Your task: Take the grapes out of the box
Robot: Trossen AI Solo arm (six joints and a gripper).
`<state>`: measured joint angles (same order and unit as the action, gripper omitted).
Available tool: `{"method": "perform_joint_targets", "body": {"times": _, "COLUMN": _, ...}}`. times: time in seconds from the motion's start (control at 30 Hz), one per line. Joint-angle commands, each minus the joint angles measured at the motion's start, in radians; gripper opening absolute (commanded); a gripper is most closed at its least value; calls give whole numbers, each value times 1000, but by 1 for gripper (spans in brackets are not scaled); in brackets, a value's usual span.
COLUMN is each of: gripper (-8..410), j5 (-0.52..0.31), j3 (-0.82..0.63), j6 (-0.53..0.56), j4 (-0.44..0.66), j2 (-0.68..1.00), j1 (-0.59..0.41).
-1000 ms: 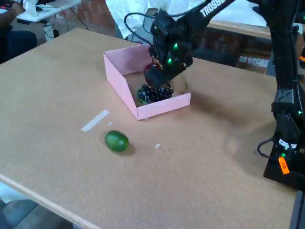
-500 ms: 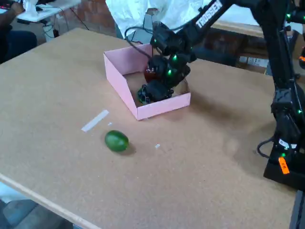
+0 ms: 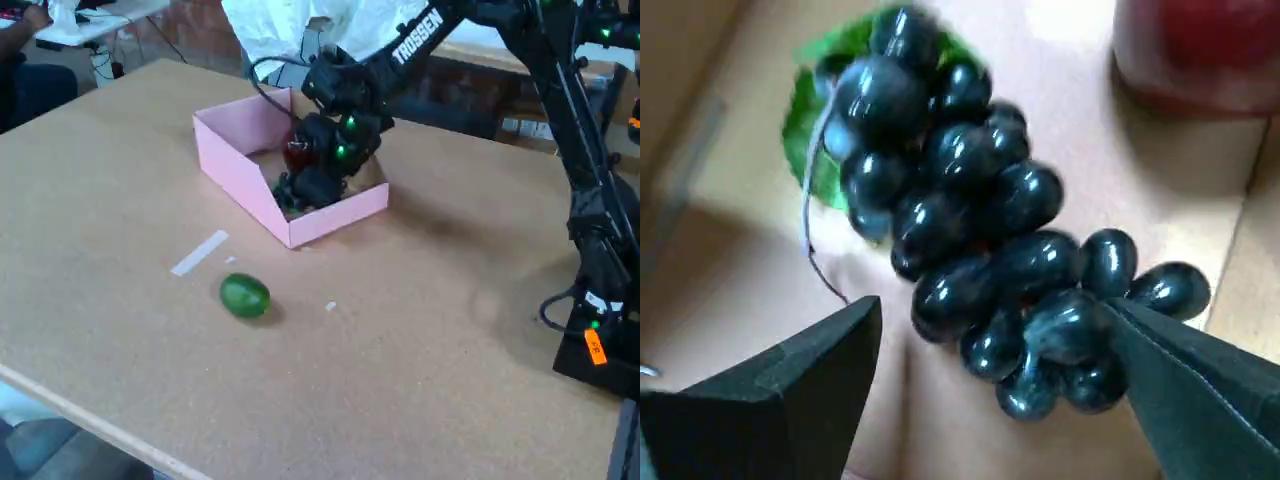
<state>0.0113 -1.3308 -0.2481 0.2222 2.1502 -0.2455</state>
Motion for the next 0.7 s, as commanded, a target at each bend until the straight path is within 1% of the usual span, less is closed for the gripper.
{"method": "perform_joint_targets", "body": {"times": 0.0, "gripper": 305, "j5": 9, "j3": -53, "j6": 11, "j4": -1, "j2": -11, "j1": 1}}
{"method": "perform_joint_targets", "body": {"times": 0.13, "gripper": 305, "j5": 10, "j3": -97, "j6": 13, "j4": 14, "j2": -11, "j1": 1}}
{"method": "perform_joint_targets", "body": {"times": 0.37, "gripper": 305, "j5": 12, "j3": -101, "j6": 28, "j4": 31, "j2": -7, "j1": 1}}
{"method": "perform_joint_targets", "body": {"times": 0.47, "gripper": 305, "j5": 43, "j3": -101, "j6": 36, "j4": 40, "j2": 0, "j1": 1}}
{"method": "perform_joint_targets", "body": {"times": 0.57, "gripper": 305, "j5": 47, "j3": -101, "j6": 38, "j4": 37, "j2": 11, "j1": 1}}
{"method": "perform_joint_targets", "body": {"times": 0.67, "gripper": 305, "j5": 79, "j3": -101, "j6": 43, "j4": 45, "j2": 17, "j1": 1}}
